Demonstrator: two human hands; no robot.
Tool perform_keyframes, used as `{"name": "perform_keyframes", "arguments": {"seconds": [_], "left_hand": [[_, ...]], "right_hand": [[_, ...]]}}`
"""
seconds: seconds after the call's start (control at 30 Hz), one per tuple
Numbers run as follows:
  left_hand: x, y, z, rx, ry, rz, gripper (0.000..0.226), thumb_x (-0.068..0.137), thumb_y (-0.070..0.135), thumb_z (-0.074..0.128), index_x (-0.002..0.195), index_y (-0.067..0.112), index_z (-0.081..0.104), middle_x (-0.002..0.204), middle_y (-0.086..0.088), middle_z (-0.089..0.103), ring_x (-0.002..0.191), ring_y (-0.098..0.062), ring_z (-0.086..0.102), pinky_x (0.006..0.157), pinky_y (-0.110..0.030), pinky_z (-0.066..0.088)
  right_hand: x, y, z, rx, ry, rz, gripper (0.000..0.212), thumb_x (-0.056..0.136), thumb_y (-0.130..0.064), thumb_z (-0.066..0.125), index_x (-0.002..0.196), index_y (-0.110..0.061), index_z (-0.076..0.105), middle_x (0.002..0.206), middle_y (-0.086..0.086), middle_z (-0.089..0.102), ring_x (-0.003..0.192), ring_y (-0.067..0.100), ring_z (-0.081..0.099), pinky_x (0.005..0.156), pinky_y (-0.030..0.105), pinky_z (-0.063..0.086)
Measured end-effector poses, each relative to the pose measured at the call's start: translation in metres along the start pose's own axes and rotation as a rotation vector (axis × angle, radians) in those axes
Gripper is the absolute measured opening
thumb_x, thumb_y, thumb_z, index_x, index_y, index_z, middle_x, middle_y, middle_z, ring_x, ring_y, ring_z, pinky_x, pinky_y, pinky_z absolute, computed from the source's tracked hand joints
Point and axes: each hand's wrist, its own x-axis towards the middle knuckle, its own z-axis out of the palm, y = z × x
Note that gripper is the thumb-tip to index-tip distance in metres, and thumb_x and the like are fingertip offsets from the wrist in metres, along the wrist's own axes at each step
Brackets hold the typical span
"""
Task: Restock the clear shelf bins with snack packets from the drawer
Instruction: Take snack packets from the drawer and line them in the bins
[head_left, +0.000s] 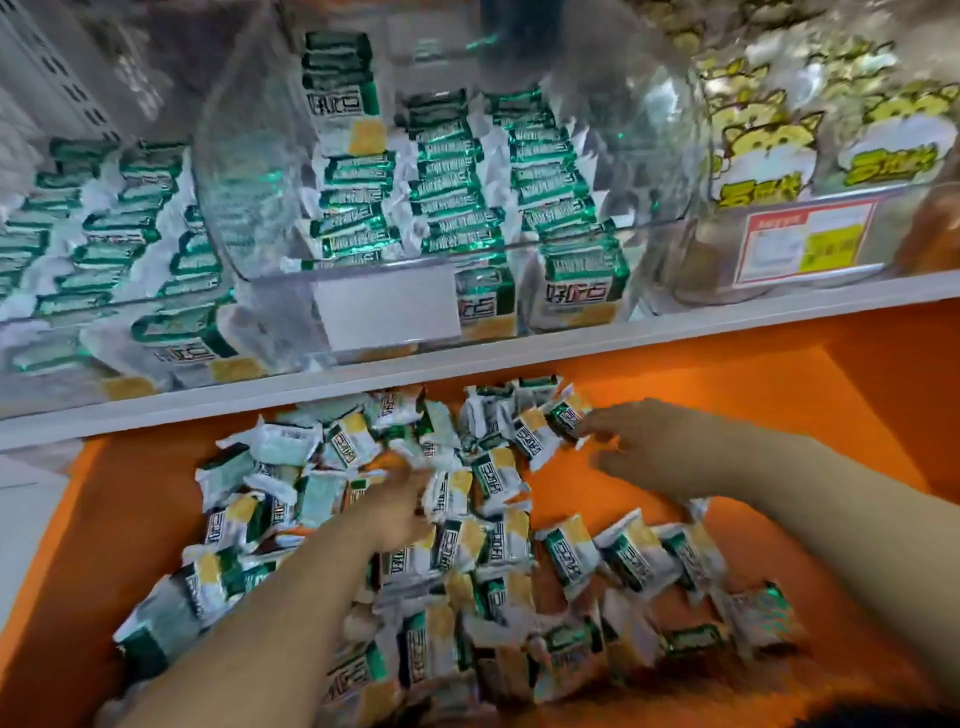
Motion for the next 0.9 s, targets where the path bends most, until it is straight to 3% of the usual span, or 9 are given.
{"name": "perform_keyframes", "arguments": {"seconds": [0.1, 0.23, 0.33, 0.5, 0.6, 0.67, 0.77, 0.83, 0.9], "left_hand": [[0.011, 0.003, 0.006, -0.068, -0.123, -0.052, 0.09, 0.093, 0.032, 0.06, 0.152, 0.029, -0.009, 0.158, -0.01, -0.017, 0.144, -0.031, 0.018, 0.109, -0.037, 0.031], [0.019, 0.007, 0.018, -0.205, -0.125, -0.109, 0.109, 0.087, 0.018, 0.069, 0.145, 0.045, -0.02, 0.154, -0.009, -0.029, 0.127, -0.029, 0.048, 0.086, -0.034, 0.051], [0.024, 0.009, 0.022, -0.192, -0.062, -0.102, 0.106, 0.085, 0.012, 0.071, 0.147, 0.047, -0.009, 0.155, -0.009, -0.026, 0.123, -0.029, 0.051, 0.077, -0.027, 0.05], [0.026, 0.007, 0.025, -0.108, -0.076, -0.045, 0.058, 0.086, 0.02, 0.069, 0.13, 0.037, 0.035, 0.155, -0.008, -0.01, 0.115, -0.029, 0.05, 0.087, -0.033, 0.049], [0.022, 0.009, 0.023, -0.083, -0.112, -0.02, 0.046, 0.085, 0.019, 0.07, 0.119, 0.033, 0.042, 0.155, -0.007, -0.004, 0.132, -0.031, 0.036, 0.098, -0.034, 0.044], [0.014, 0.013, 0.016, -0.075, -0.121, -0.002, 0.044, 0.085, 0.017, 0.07, 0.115, 0.032, 0.043, 0.152, -0.007, 0.004, 0.124, -0.031, 0.044, 0.095, -0.035, 0.046], [-0.006, 0.024, 0.001, -0.09, -0.107, 0.068, 0.046, 0.085, 0.016, 0.069, 0.119, 0.032, 0.042, 0.154, -0.007, 0.0, 0.119, -0.027, 0.048, 0.087, -0.028, 0.047], [-0.023, 0.038, -0.013, -0.121, -0.029, 0.166, 0.048, 0.085, 0.017, 0.069, 0.122, 0.03, 0.042, 0.153, -0.003, 0.003, 0.095, -0.014, 0.058, 0.072, -0.018, 0.043], [-0.043, 0.053, -0.029, -0.193, 0.065, 0.251, 0.045, 0.084, 0.018, 0.069, 0.117, 0.033, 0.044, 0.15, 0.004, 0.007, 0.072, 0.002, 0.05, 0.06, -0.009, 0.036]], "right_hand": [[0.005, 0.003, 0.026, 0.054, -0.046, 0.026, 0.039, 0.092, -0.039, 0.054, 0.129, -0.027, 0.052, 0.12, 0.0, 0.06, 0.107, 0.023, 0.058, 0.087, 0.037, 0.05], [0.009, 0.008, 0.038, 0.032, -0.122, 0.029, 0.036, 0.093, -0.037, 0.053, 0.121, -0.015, 0.055, 0.113, 0.009, 0.062, 0.099, 0.029, 0.06, 0.083, 0.04, 0.05], [0.008, 0.006, 0.034, 0.075, -0.121, 0.015, 0.039, 0.09, -0.045, 0.055, 0.119, -0.02, 0.054, 0.105, 0.005, 0.062, 0.093, 0.026, 0.06, 0.079, 0.037, 0.05], [0.007, -0.002, 0.028, 0.099, -0.134, 0.016, 0.035, 0.091, -0.045, 0.052, 0.116, -0.021, 0.056, 0.104, 0.004, 0.063, 0.093, 0.024, 0.06, 0.077, 0.033, 0.049], [0.001, -0.009, 0.021, 0.11, -0.165, 0.001, 0.033, 0.091, -0.046, 0.051, 0.108, -0.019, 0.059, 0.097, 0.005, 0.063, 0.087, 0.025, 0.059, 0.075, 0.034, 0.048], [-0.002, -0.013, 0.014, 0.096, -0.128, -0.027, 0.034, 0.09, -0.048, 0.052, 0.109, -0.021, 0.059, 0.097, 0.004, 0.063, 0.087, 0.024, 0.059, 0.074, 0.033, 0.048], [-0.006, -0.018, 0.006, 0.096, -0.117, -0.062, 0.036, 0.088, -0.047, 0.056, 0.113, -0.022, 0.058, 0.102, 0.003, 0.063, 0.091, 0.023, 0.06, 0.077, 0.031, 0.048], [-0.009, -0.025, 0.001, 0.112, -0.108, -0.084, 0.037, 0.089, -0.045, 0.057, 0.119, -0.023, 0.056, 0.109, 0.002, 0.063, 0.097, 0.021, 0.059, 0.081, 0.03, 0.047], [-0.017, -0.034, -0.009, 0.125, -0.118, -0.092, 0.037, 0.092, -0.041, 0.054, 0.124, -0.022, 0.054, 0.12, 0.001, 0.06, 0.105, 0.021, 0.057, 0.086, 0.028, 0.045]]}}
